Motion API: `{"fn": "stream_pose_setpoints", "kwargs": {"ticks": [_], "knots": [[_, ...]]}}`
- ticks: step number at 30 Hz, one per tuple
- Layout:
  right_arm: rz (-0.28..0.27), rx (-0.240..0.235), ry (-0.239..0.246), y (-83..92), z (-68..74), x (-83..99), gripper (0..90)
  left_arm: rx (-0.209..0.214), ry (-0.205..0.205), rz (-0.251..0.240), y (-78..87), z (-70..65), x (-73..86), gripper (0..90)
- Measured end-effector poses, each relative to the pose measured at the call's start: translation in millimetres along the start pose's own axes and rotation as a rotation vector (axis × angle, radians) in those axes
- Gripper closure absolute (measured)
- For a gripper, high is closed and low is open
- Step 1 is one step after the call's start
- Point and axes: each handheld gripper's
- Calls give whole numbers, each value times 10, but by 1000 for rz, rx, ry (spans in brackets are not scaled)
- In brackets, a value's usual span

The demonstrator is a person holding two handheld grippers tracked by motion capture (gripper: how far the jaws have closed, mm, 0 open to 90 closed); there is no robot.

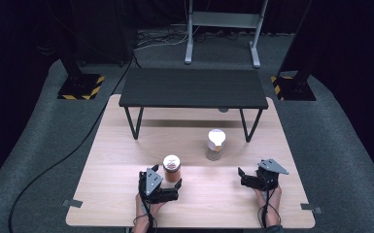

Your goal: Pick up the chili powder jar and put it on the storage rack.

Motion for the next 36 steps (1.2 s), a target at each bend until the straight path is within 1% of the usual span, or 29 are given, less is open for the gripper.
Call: {"fn": "stream_pose_setpoints", "kwargs": {"ticks": [1, 3, 5, 7, 8, 12, 15, 16, 19, 22, 27, 31, 36], "knots": [[0, -1, 1, 0, -1, -1, 0, 3, 3, 6, -2, 1, -10, 1], [0, -3, 0, 1, -6, 0, 0, -2, -6, 30, 4, -24, -56, 1], [0, -2, -1, 1, -5, 0, 0, 1, 0, 38, 7, -25, -75, 1], [4, -1, 1, -4, 2, -7, 0, -6, 1, 62, 15, -64, -134, 1], [6, -1, 2, -5, 2, -10, 0, -17, -4, 74, 13, -96, -166, 1], [7, -2, 2, -5, 2, -12, 0, -32, -4, 99, -3, -190, -277, 2], [11, -3, 4, -8, 2, -17, 0, -40, -24, 114, -28, -258, -327, 1], [12, -4, 5, -9, 2, -18, 0, -44, -26, 120, -44, -268, -332, 1], [8, -3, 2, -6, 0, -12, 0, -52, -8, 142, -93, -264, -335, 1], [13, -1, 6, -11, 7, -20, 0, -51, -9, 158, -148, -242, -348, 1], [19, 1, 10, -17, 16, -30, 0, -46, 2, 156, -197, -222, -363, 0], [21, -4, 11, -19, 8, -34, 0, -44, 2, 155, -240, -234, -360, 0], [18, -5, 9, -15, 0, -28, 0, -53, -4, 164, -278, -248, -377, 0]]}}
Point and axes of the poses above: each handheld gripper's, and its own axes: y roughly backward along the jaws, x roughly out of its underside, z roughly to its left, and after that the axes turned 9 degrees about -x, right-handed
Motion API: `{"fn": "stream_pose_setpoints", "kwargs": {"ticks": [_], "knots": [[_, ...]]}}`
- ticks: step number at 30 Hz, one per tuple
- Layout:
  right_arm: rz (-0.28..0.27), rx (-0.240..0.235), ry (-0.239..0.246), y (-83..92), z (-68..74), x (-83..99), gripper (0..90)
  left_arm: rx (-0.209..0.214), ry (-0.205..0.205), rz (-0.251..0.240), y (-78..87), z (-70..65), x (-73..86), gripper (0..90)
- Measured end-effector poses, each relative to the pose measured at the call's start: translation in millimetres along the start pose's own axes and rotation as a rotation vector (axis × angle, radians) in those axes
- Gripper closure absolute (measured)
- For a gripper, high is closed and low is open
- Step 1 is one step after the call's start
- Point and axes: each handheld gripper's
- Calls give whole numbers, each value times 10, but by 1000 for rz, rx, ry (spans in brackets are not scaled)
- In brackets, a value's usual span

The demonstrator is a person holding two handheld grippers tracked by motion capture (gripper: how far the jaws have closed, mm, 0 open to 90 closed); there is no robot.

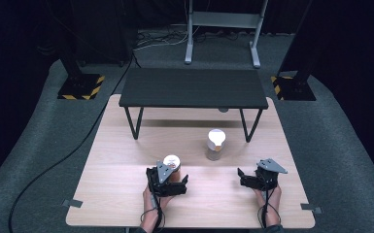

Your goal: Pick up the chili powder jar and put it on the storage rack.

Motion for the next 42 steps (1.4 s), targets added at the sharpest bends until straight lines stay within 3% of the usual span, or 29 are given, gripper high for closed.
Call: {"fn": "stream_pose_setpoints", "kwargs": {"ticks": [3, 5, 10, 13, 19, 42], "knots": [[0, -1, 0, 0, -1, 0, 0, -11, -5, 2, -13, -7, -15, 6], [-2, -2, -2, 1, -4, 2, 0, 0, 0, -9, -14, 23, -3, 69], [2, -3, 1, -1, -3, -4, 0, -21, 2, -5, -17, 7, 4, 154], [3, -2, 2, -1, 0, -5, 0, -19, 24, -3, -36, 32, 31, 216], [6, -2, 2, -4, 2, -11, 0, -31, 13, 11, -40, 11, 1, 297], [2, -36, 11, 0, -52, -5, 0, -2, 12, -8, 24, 99, 1, 310]]}}
Point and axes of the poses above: each handheld gripper's, and its own axes: y roughly backward along the jaws, x roughly out of its underside, z roughly to its left, and after that the axes turned 9 degrees about -x, right-handed
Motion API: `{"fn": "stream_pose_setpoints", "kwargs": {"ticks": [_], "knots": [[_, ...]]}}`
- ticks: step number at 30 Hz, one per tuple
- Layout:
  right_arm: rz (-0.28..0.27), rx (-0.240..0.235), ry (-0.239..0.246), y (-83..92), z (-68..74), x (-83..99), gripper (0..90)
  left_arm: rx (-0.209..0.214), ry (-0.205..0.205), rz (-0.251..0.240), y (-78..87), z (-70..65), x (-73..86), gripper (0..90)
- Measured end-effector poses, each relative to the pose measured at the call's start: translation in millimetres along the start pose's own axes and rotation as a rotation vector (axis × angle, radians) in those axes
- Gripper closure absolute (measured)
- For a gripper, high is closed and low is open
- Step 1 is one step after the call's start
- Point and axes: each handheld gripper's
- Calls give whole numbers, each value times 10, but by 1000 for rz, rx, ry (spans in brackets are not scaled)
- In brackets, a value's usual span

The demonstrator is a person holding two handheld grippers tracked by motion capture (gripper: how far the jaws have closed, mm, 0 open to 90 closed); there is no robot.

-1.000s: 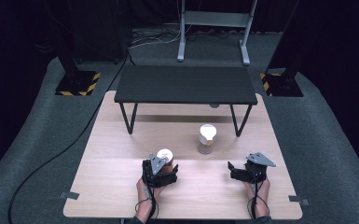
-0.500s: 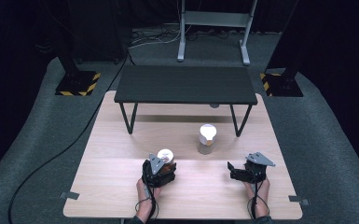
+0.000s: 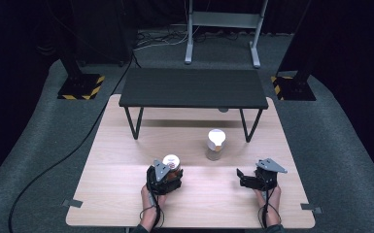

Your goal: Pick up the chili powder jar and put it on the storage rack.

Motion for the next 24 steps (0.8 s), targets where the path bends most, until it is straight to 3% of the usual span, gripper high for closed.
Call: {"fn": "stream_pose_setpoints", "kwargs": {"ticks": [12, 24], "knots": [[-11, -12, -6, 11, -26, 16, 0, 8, 15, -14, 89, 116, -85, 310], [-10, -18, -7, 11, -36, 15, 0, 10, -3, -25, 124, 171, -260, 310]]}}
Point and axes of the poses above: each handheld gripper's, and its own axes: y roughly backward along the jaws, x roughly out of its underside, z roughly to its left, and after that the axes turned 9 degrees about -x, right-handed
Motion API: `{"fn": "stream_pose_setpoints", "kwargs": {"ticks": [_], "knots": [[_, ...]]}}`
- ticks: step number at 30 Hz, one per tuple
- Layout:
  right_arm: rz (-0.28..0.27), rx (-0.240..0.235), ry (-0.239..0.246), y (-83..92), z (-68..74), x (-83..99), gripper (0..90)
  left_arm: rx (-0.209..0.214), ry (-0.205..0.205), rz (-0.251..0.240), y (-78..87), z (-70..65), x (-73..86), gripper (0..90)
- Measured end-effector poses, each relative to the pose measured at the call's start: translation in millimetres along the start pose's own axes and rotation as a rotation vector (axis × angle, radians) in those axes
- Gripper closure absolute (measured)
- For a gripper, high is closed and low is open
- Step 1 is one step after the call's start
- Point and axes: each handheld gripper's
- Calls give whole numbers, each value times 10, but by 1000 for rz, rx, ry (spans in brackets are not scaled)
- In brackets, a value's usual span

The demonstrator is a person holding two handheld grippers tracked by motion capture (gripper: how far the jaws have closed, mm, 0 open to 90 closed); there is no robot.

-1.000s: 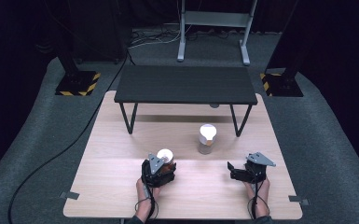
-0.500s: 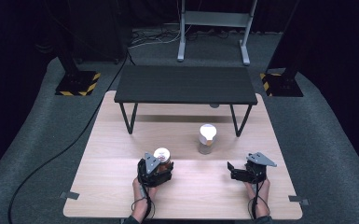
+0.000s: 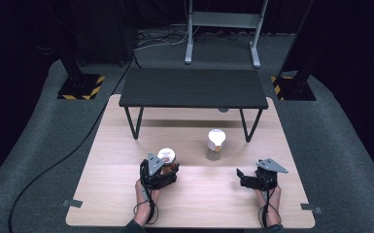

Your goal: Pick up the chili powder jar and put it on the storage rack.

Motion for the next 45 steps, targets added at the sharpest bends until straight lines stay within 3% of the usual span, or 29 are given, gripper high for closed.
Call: {"fn": "stream_pose_setpoints", "kwargs": {"ticks": [15, 25, 45], "knots": [[-1, -5, -2, 2, -11, 1, 0, 8, -20, -7, -19, 49, -229, 310], [0, -9, -3, 1, -18, 0, 0, 30, 7, 7, -78, 131, -307, 310], [0, -16, -10, 2, -37, -3, 1, 53, 12, 9, -196, 237, -550, 310]]}}
Point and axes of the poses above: each handheld gripper's, and its own axes: y roughly backward along the jaws, x roughly out of its underside, z roughly to its left, and after that the axes turned 9 degrees about -x, right-handed
